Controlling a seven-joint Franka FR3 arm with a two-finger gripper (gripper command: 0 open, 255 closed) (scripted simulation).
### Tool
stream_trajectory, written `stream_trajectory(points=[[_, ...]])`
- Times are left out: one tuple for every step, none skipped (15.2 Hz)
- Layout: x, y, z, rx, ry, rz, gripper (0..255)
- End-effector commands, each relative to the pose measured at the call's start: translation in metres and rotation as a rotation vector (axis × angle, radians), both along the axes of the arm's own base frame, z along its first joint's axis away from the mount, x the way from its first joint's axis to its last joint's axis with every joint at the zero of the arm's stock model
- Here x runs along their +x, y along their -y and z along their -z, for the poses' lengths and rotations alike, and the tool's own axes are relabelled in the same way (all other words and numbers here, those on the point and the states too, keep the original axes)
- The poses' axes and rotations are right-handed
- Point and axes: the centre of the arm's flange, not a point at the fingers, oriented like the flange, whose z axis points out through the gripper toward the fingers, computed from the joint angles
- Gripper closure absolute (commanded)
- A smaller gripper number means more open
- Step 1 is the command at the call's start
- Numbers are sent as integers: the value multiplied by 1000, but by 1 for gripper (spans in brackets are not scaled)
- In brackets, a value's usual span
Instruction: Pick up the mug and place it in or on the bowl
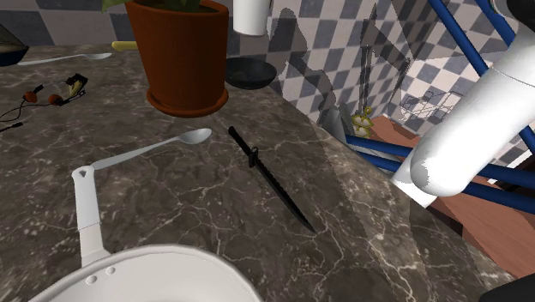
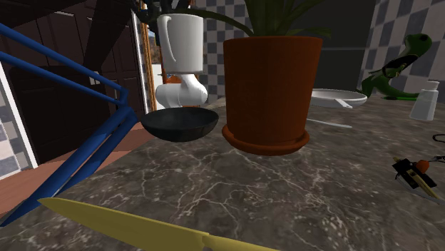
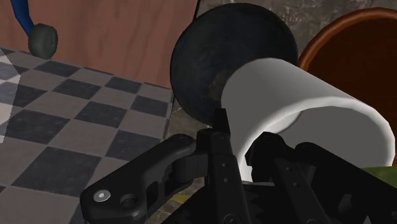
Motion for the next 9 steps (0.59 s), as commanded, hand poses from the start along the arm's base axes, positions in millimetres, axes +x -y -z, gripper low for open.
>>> stream_trajectory(points=[[21,15,-4,0,1,0,255],[21,15,1,0,1,0,255],[21,15,6,0,1,0,255],[21,15,12,0,1,0,255],[21,15,17,0,1,0,255],[21,15,22,0,1,0,255],[21,15,27,0,1,0,255],[21,15,33,0,1,0,255],[21,15,38,0,1,0,255]])
